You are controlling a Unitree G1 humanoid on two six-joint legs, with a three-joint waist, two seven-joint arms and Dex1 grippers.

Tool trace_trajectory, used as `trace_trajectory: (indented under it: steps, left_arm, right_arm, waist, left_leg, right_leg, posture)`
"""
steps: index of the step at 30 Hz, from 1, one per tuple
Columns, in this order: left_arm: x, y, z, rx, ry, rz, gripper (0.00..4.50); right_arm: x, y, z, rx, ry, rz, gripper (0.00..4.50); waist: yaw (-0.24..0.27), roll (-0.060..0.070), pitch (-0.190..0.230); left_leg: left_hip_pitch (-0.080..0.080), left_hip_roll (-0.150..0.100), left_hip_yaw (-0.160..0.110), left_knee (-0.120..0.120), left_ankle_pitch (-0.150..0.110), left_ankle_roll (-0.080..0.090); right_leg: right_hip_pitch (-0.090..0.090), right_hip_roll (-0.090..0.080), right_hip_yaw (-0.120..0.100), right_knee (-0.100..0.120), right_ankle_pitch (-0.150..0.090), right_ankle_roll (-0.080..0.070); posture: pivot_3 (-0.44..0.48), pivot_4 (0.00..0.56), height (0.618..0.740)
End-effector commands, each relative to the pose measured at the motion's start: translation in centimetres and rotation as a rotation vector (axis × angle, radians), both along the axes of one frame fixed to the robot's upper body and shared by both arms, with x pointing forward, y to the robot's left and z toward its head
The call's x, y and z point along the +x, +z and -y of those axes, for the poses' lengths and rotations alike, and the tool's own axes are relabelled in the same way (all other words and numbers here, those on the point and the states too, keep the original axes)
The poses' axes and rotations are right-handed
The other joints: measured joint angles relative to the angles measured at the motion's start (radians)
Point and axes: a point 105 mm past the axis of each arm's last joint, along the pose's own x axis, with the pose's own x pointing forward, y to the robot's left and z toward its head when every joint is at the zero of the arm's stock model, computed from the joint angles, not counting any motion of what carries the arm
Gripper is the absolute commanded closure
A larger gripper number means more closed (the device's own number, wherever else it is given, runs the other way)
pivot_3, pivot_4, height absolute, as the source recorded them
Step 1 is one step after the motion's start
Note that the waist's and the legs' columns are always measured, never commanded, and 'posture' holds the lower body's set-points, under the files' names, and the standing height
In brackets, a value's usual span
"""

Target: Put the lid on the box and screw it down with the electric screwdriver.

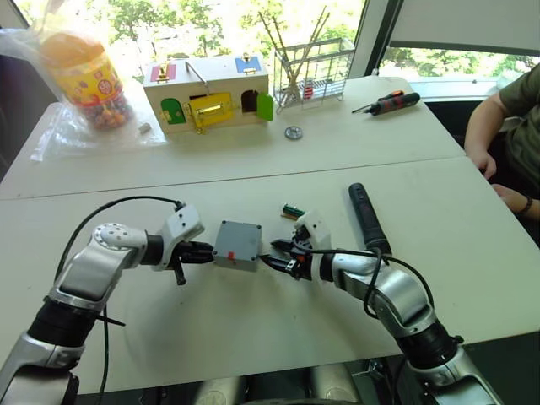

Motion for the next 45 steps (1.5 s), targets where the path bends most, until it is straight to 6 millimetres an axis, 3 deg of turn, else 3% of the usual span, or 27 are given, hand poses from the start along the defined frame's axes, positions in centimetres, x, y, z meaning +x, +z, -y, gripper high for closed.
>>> trace_trajectory:
  steps: [1,8,12,19,24,27,31,35,41,43,45]
  left_arm:
    - [-0.4,1.0,1.0,-0.03,-0.041,0.026,3.84]
    - [-0.5,1.0,0.7,-0.02,-0.034,0.015,3.84]
    - [-0.2,1.4,-1.0,0.009,0.007,0.023,3.84]
    - [0.1,4.3,-4.6,-0.063,0.131,0.042,3.84]
    - [-0.6,6.5,-5.4,-0.176,0.172,0.039,3.84]
    - [-1.0,8.0,-5.4,-0.19,0.168,0.133,3.84]
    - [-2.5,9.5,-2.8,-0.257,0.043,0.07,3.84]
    - [-3.0,10.0,0.7,-0.314,-0.077,0.065,3.84]
    - [-3.5,7.6,4.5,-0.283,-0.283,0.058,3.84]
    - [-3.6,7.5,5.2,-0.302,-0.314,0.043,3.84]
    - [-3.8,7.5,5.9,-0.303,-0.358,0.05,4.36]
  right_arm:
    - [-0.3,1.6,-1.7,0.056,0.062,0.059,2.36]
    - [0.4,1.9,-1.8,0.068,0.046,0.078,2.36]
    - [0.3,2.3,-1.7,0.069,0.046,0.094,2.36]
    - [-2.1,4.5,-1.4,0.066,0.081,0.15,2.36]
    - [-4.3,4.7,-0.9,0.041,0.109,0.146,2.36]
    - [-5.6,4.8,-0.3,-0.004,0.138,0.163,2.36]
    - [-8.2,4.0,2.4,-0.118,0.198,0.111,2.36]
    - [-8.8,4.2,5.4,-0.092,0.144,0.033,2.36]
    - [-8.2,4.1,8.9,-0.054,-0.087,0.008,0.28]
    - [-8.0,4.3,9.3,-0.053,-0.11,0.023,0.28]
    - [-7.3,4.5,9.8,-0.06,-0.146,0.05,0.25]
  waist:
    - [0.0,0.0,0.0]
    - [0.0,0.0,0.0]
    - [-0.001,0.0,0.0]
    - [0.0,0.001,0.001]
    - [0.002,0.001,0.001]
    - [0.002,0.001,0.001]
    - [0.012,0.001,0.001]
    - [0.025,0.001,0.001]
    - [0.027,0.001,0.002]
    - [0.024,0.001,0.002]
    - [0.025,0.001,0.002]
  left_leg:
    - [0.0,0.0,0.0,0.0,0.0,0.0]
    - [0.0,0.0,0.0,0.0,0.001,-0.001]
    - [0.0,0.0,0.0,0.0,0.001,-0.001]
    - [-0.005,0.0,0.0,0.0,0.001,-0.003]
    - [-0.008,0.0,0.0,0.001,0.001,-0.003]
    - [-0.009,0.0,0.0,0.003,0.001,-0.002]
    - [-0.01,0.0,0.0,0.003,0.001,-0.001]
    - [-0.01,0.0,0.0,0.005,-0.001,0.002]
    - [-0.01,0.0,0.0,0.004,0.001,-0.002]
    - [-0.01,0.0,0.0,0.004,0.001,-0.002]
    - [-0.01,0.0,0.0,0.004,0.001,-0.001]
  right_leg:
    - [0.0,0.0,0.0,0.0,0.0,0.0]
    - [0.0,0.0,0.0,0.0,0.0,0.0]
    - [0.0,0.0,0.0,0.0,0.0,0.0]
    - [-0.007,0.0,0.0,0.001,0.0,0.0]
    - [-0.008,0.0,0.0,0.001,0.0,0.0]
    - [-0.008,0.0,0.0,0.001,0.0,0.0]
    - [-0.008,0.0,0.0,0.0,0.0,0.0]
    - [-0.005,-0.001,0.0,0.0,0.001,-0.001]
    - [-0.003,-0.001,0.0,0.001,0.001,-0.001]
    - [-0.003,-0.001,0.0,0.001,0.001,-0.002]
    - [-0.003,-0.001,0.0,0.001,0.001,-0.002]
  posture:
    - [0.0,0.15,0.74]
    - [0.0,0.15,0.74]
    - [0.0,0.15,0.74]
    - [0.0,0.15,0.74]
    - [0.0,0.15,0.74]
    - [0.0,0.15,0.74]
    - [0.0,0.15,0.74]
    - [0.0,0.15,0.74]
    - [0.0,0.15,0.74]
    - [0.0,0.15,0.74]
    - [0.0,0.15,0.74]
